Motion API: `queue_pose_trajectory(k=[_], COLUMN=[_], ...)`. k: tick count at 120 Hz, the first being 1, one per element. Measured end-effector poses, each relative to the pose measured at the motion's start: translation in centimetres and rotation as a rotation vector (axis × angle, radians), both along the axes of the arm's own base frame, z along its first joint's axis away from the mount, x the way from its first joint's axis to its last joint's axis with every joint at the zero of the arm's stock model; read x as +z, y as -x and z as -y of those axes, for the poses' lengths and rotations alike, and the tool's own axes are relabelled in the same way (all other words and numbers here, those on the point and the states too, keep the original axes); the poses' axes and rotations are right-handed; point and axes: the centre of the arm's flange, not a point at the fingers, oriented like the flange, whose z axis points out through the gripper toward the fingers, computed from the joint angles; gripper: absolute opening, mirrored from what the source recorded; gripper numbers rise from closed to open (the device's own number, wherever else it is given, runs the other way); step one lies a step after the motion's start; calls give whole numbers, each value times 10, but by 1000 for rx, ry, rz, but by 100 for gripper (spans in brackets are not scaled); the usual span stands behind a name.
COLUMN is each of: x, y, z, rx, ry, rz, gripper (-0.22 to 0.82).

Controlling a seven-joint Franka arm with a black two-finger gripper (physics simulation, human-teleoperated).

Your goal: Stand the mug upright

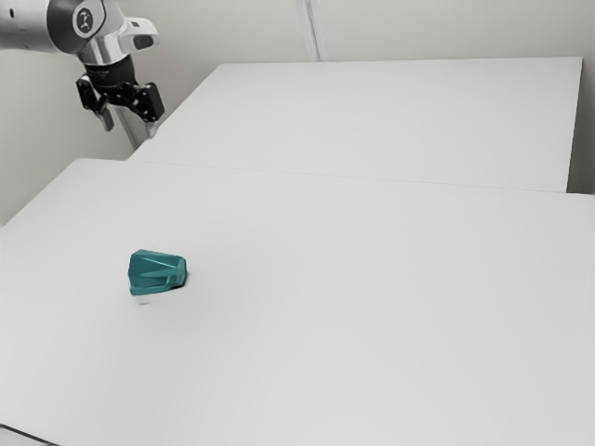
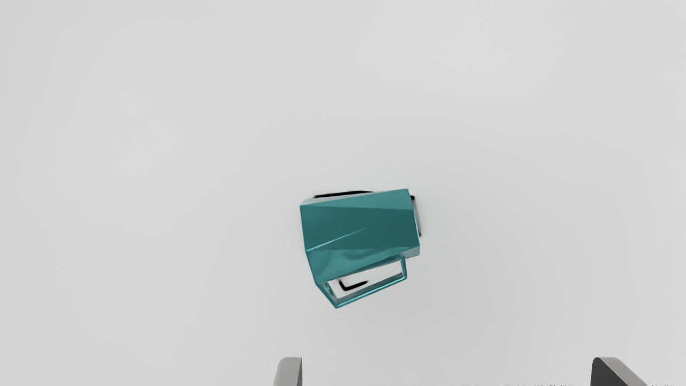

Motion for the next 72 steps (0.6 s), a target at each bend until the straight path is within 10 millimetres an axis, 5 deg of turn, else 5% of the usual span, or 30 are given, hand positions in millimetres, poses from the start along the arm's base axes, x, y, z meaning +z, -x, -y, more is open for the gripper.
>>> queue_pose_trajectory(k=[24,49,72], x=[-2,-39,-113], y=[0,34,64], z=[13,-63,-119], rx=[-13,154,302], ry=[58,200,338], rz=[20,64,83], gripper=[59,58,58])
